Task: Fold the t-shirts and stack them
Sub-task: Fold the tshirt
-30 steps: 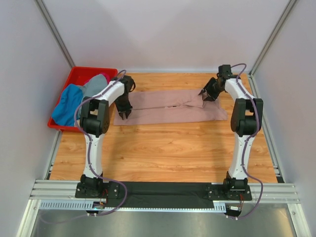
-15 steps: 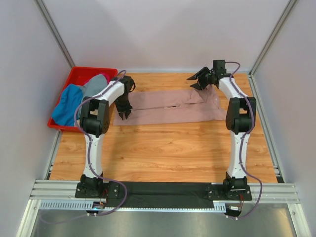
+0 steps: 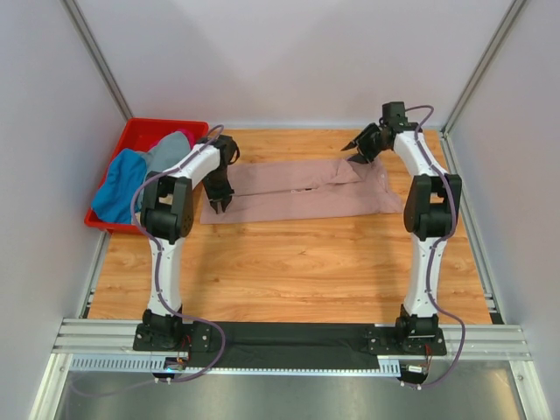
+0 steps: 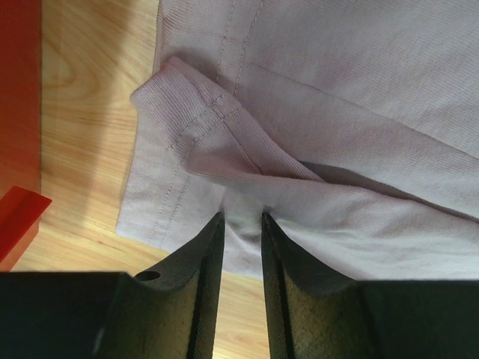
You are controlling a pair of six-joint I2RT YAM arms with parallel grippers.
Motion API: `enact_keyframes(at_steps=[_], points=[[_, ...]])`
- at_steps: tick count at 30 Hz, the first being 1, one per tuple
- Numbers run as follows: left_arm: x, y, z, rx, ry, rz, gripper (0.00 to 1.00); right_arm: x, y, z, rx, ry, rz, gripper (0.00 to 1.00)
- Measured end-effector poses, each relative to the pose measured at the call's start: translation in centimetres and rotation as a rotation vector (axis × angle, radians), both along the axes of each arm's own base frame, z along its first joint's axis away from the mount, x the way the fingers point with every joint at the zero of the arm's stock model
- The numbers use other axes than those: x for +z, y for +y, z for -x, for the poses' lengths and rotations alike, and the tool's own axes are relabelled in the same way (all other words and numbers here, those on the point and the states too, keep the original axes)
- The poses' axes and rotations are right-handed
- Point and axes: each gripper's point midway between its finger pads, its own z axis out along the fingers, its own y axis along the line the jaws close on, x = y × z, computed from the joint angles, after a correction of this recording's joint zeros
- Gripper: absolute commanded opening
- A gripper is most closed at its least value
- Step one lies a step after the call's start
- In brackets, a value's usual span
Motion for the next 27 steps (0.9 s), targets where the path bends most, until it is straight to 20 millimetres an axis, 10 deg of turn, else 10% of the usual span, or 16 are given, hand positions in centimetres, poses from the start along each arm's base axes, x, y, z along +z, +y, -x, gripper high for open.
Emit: enact_keyframes(at_steps=[13, 27], points=[[4.4, -1.0, -1.0, -0.051, -0.112, 0.013, 0.34, -2.1, -2.3, 5.5, 0.001, 0.185, 0.25, 0.45], [5.2, -1.6, -0.7, -0.072, -0.124, 0.006, 0.34, -4.6, -2.1, 4.0, -0.004, 0.215, 0.329, 0.42]])
